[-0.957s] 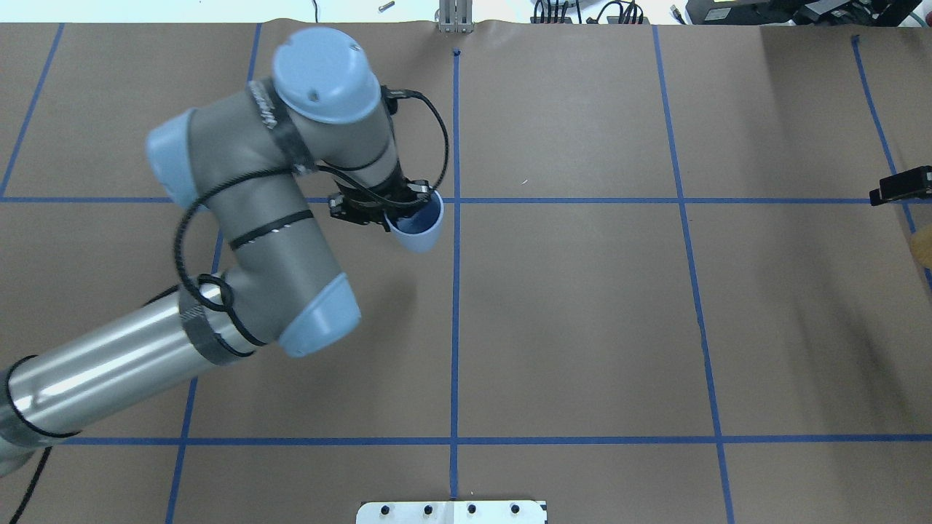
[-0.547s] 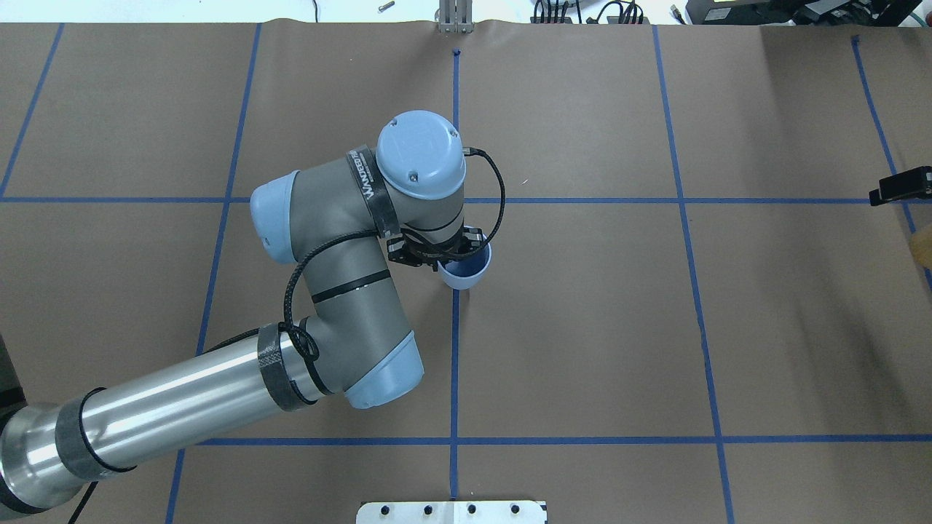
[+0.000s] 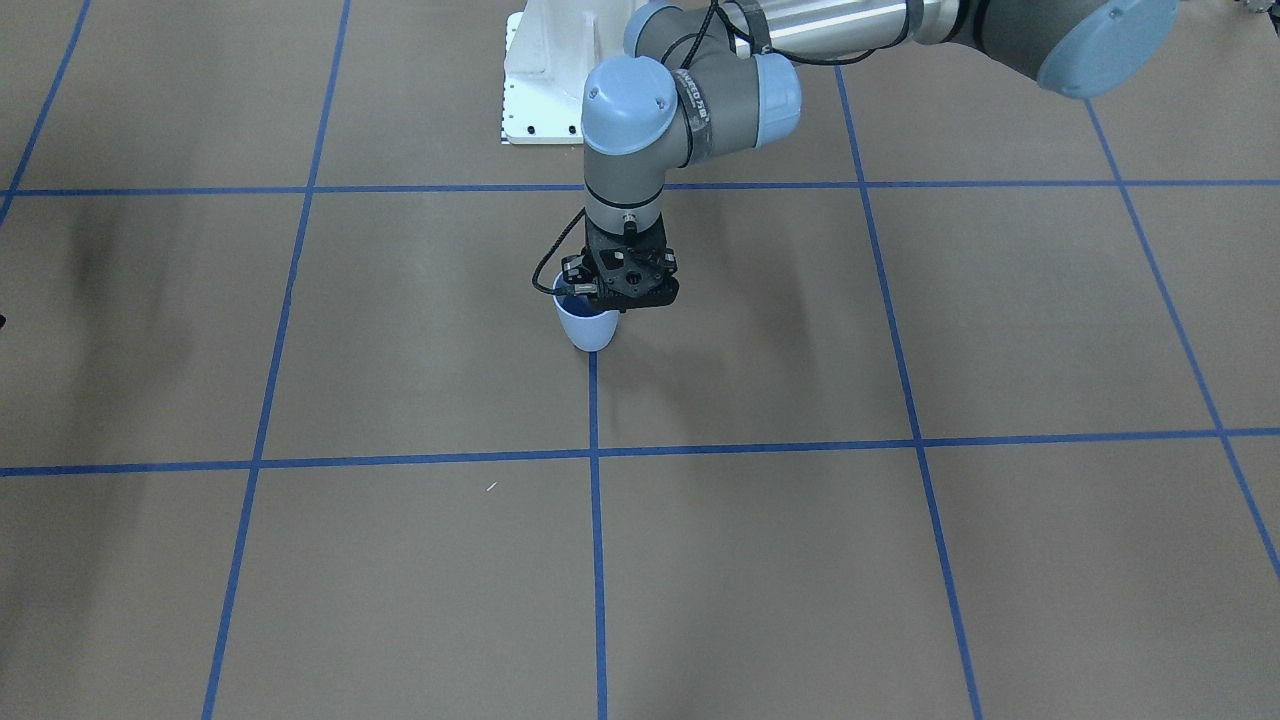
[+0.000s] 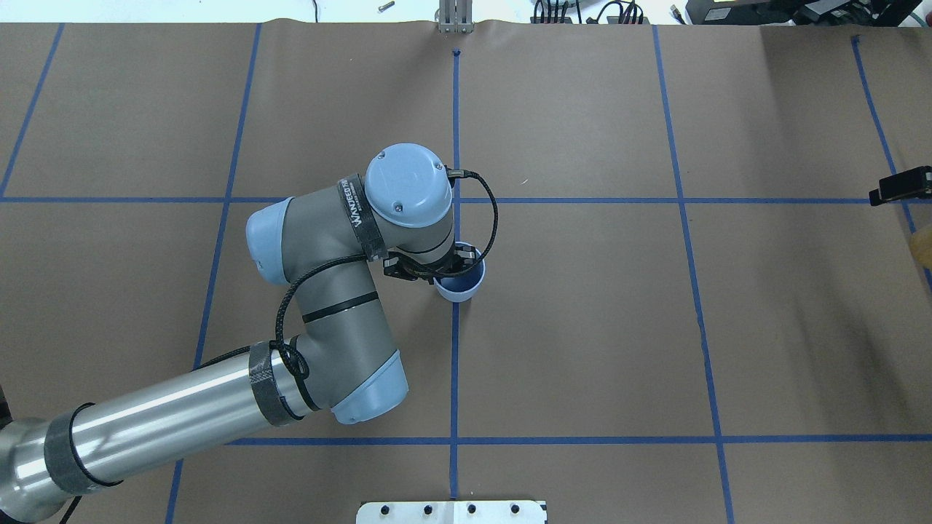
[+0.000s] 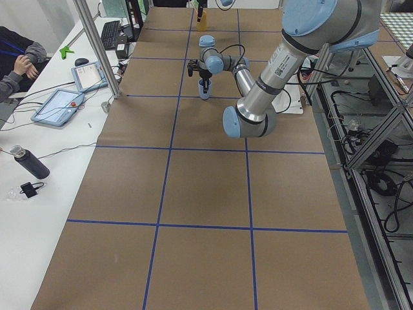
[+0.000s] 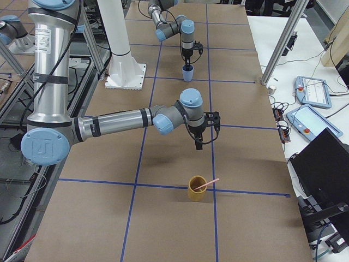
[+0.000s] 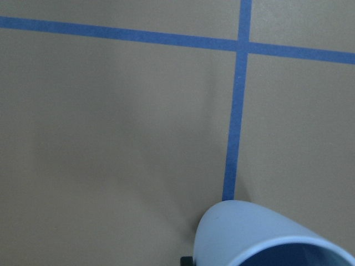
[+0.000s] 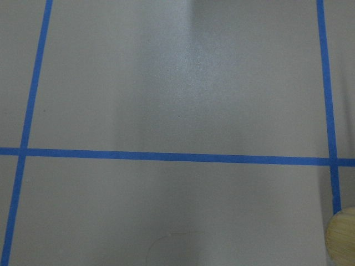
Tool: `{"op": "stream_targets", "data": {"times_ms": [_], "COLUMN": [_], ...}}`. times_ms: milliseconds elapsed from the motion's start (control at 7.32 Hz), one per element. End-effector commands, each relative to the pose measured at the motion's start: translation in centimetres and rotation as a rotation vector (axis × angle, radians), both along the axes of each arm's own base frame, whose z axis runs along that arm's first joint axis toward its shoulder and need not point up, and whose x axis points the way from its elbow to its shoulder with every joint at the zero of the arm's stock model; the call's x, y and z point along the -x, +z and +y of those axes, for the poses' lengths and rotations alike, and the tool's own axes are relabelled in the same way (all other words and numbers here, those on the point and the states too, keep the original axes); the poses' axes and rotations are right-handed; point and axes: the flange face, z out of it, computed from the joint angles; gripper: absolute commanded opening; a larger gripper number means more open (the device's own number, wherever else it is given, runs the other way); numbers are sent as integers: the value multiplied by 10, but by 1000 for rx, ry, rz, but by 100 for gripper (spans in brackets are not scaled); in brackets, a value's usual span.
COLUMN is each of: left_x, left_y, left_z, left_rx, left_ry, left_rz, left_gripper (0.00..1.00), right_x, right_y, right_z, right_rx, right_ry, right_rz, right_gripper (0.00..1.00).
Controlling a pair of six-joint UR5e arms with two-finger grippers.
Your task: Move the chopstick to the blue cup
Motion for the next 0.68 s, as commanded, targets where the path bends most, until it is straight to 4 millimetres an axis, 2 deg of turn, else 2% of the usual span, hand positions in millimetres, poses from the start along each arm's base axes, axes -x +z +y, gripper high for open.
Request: {"op": "stream_targets", "data": {"times_ms": [0,137,273,410,547], "left_x": [14,44,69,113,166], "left_y": [-16,-34,-39,-40,-11], "left_z": [4,-2,-10,-32,-54], "left_rx": [-29,-51,-55,-79,-155], "left_ry": [-3,-19,-38,-27,23], "left_rz": [40,81,94,104,81], "left_gripper": [98,98,98,98,99], "right_x": [0,0,0,0,0], "right_y": [0,0,0,1,1], "right_z": [0,0,-1,0,0], "right_rx": [-1,-1,-1,-1,-1], "right_ry": [0,0,0,-1,-1], "right_rz": [0,0,0,0,0], "right_gripper": [100,100,100,100,100]}}
